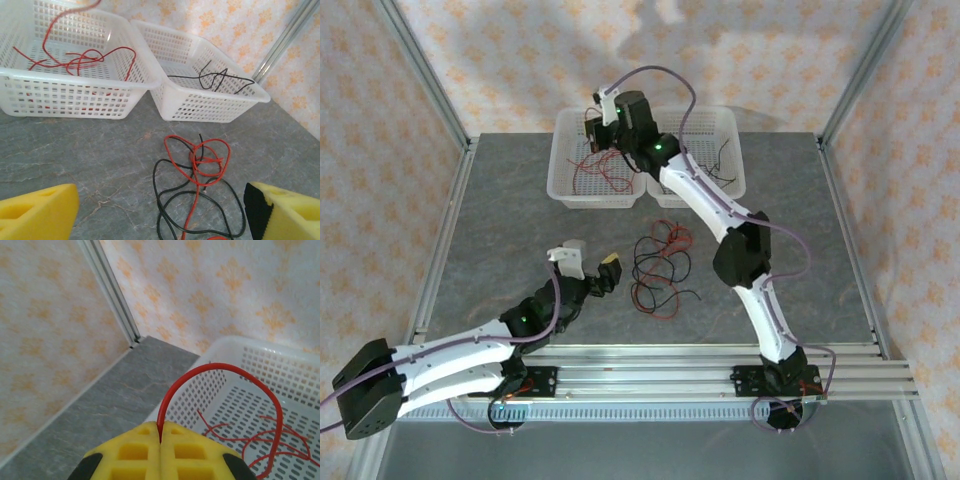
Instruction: Untangle the cables
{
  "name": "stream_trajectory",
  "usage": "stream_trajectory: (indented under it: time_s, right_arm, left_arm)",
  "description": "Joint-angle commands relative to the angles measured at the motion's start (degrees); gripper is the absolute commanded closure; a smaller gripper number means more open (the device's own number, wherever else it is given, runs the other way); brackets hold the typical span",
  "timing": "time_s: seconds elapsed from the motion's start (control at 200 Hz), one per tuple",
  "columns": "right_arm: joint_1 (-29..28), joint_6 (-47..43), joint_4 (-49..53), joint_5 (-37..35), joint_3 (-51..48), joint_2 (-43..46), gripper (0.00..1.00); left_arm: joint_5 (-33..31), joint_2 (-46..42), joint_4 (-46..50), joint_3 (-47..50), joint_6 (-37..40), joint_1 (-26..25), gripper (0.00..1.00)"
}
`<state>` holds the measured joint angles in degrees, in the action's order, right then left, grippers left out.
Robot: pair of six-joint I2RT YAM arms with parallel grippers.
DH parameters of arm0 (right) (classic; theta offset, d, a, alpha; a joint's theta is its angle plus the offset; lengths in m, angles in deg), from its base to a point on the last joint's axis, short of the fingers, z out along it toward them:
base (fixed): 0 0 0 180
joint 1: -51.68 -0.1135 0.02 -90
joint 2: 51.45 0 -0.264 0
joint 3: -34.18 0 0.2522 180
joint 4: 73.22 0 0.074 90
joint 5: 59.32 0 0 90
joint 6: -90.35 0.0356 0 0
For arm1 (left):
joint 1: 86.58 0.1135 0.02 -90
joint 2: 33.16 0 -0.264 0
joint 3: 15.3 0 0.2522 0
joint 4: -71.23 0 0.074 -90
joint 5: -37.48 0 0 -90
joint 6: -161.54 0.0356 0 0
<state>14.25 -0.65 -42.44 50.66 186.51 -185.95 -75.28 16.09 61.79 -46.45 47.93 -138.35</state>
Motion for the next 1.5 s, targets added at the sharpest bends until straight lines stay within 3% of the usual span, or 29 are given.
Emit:
stream_trajectory:
  time_s: [0.0,0.455,0.836,1.041,1.497]
  right_arm:
    - [0.4,-0.4,-3.2,-4.4,2.6,-2.2,1.00]
    - [0.8,3.4,6.1,-15.8,3.5,-12.4,1.00]
    - [0.8,17.9,18.6,-14.7,4.5,-11.7,1.00]
    - [0.4,23.5,22.3,-15.9,4.5,-9.1,0.75]
    - [-1.1,29.0,26.8,-19.1,3.7,-3.5,0.49]
  left_arm:
    - [-1.8,-3.1,3.2,0.9,-1.5,0.0,0.13]
    - [-4.3,-8.5,7.9,1.2,-3.6,0.1,0.10]
    - [-6.0,-2.9,6.9,-0.5,-7.6,0.5,0.10]
    - [-5.5,-1.3,8.0,-2.0,-8.5,0.7,0.10]
    - [-2.3,0.0,12.7,-5.1,-12.0,1.2,0.12]
